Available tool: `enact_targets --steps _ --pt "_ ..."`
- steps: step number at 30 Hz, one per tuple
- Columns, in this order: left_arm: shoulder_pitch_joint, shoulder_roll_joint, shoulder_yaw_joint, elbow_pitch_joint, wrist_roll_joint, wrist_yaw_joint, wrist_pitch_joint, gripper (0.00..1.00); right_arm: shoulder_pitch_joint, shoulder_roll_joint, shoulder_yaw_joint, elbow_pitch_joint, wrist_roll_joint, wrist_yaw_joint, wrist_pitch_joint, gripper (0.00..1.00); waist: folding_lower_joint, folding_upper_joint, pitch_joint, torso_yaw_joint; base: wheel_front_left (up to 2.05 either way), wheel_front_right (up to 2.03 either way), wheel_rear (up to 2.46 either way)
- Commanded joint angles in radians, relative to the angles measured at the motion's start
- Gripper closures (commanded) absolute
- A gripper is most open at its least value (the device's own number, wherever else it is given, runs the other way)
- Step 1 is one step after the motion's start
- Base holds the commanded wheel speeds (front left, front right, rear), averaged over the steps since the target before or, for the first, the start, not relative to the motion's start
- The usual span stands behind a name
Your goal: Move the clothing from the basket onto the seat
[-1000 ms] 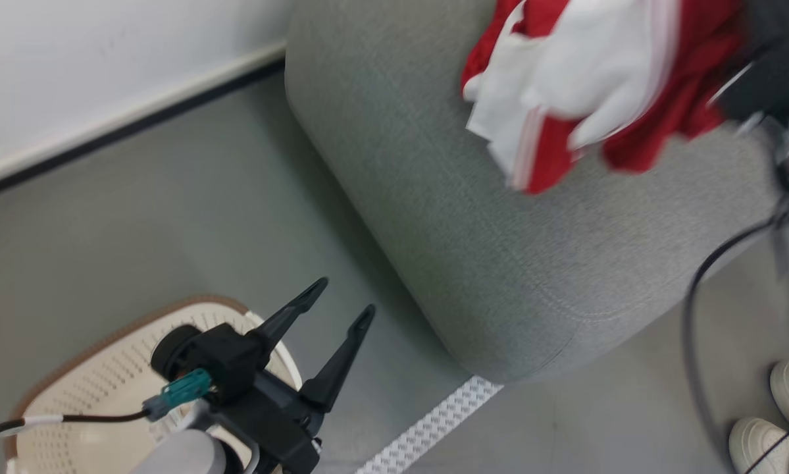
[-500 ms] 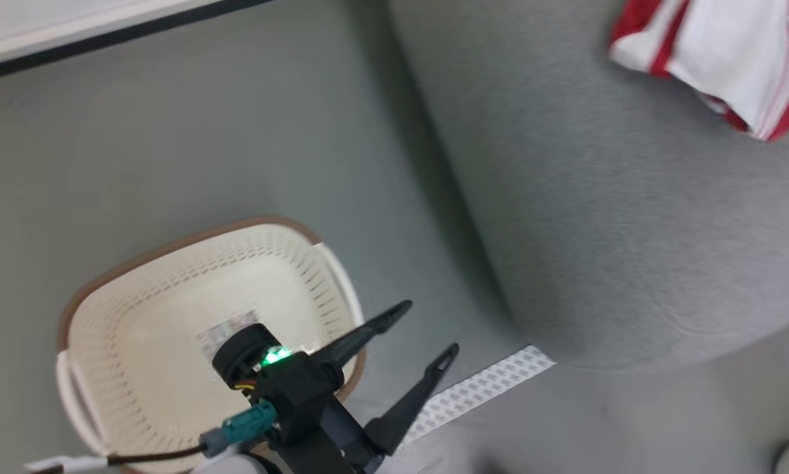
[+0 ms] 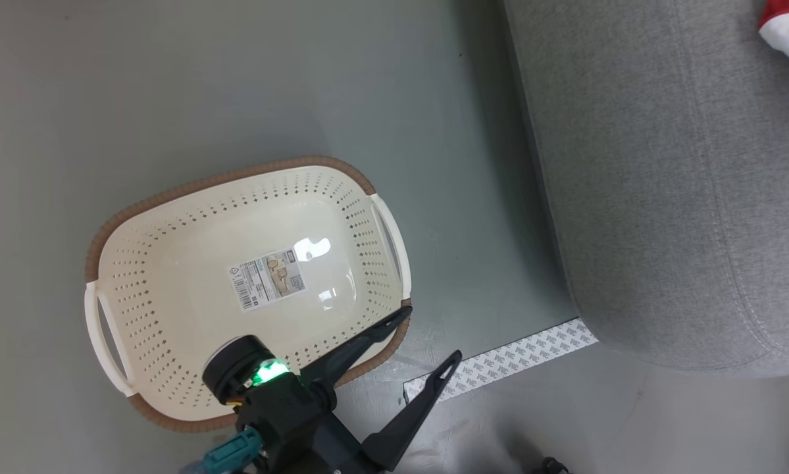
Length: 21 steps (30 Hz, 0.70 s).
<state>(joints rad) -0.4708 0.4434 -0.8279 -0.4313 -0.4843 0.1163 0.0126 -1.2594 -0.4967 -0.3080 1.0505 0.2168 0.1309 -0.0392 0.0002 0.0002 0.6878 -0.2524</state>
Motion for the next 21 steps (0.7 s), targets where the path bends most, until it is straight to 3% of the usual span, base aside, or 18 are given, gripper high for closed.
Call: enact_targets --steps 1,4,14,20,21 --pt "0.014 0.010 0.003 -0.009 0.004 0.004 -0.001 0.00 0.003 0.006 -0.003 0.009 -0.021 0.000 -0.016 0.00 -0.0002 -0.0002 0.010 0.006 0.00 0.00 0.00" --pt "-0.002 0.019 -0.003 -0.014 0.018 -0.004 0.009 0.00 -0.012 0.019 -0.001 0.040 -0.064 0.000 -0.040 0.00 -0.0002 -0.0002 0.006 0.005 0.00 0.00 0.00" --pt "-0.034 -0.049 -0.012 0.077 -0.034 -0.048 -0.056 0.00 0.028 0.000 0.012 0.105 -0.232 0.000 -0.065 0.00 -0.0002 -0.0002 -0.119 0.031 0.00 0.00 0.00" --pt "-0.028 -0.098 -0.014 0.190 -0.061 -0.069 -0.130 0.00 0.088 0.048 -0.005 0.124 -0.243 -0.001 -0.112 0.00 -0.0002 -0.0002 -0.237 0.067 0.00 0.00 0.00" --pt "-0.008 -0.115 -0.010 0.239 -0.070 -0.070 -0.167 0.00 0.125 0.071 0.017 0.136 -0.252 -0.001 -0.133 0.00 -0.0002 -0.0002 -0.306 0.073 0.00 0.00 0.00"
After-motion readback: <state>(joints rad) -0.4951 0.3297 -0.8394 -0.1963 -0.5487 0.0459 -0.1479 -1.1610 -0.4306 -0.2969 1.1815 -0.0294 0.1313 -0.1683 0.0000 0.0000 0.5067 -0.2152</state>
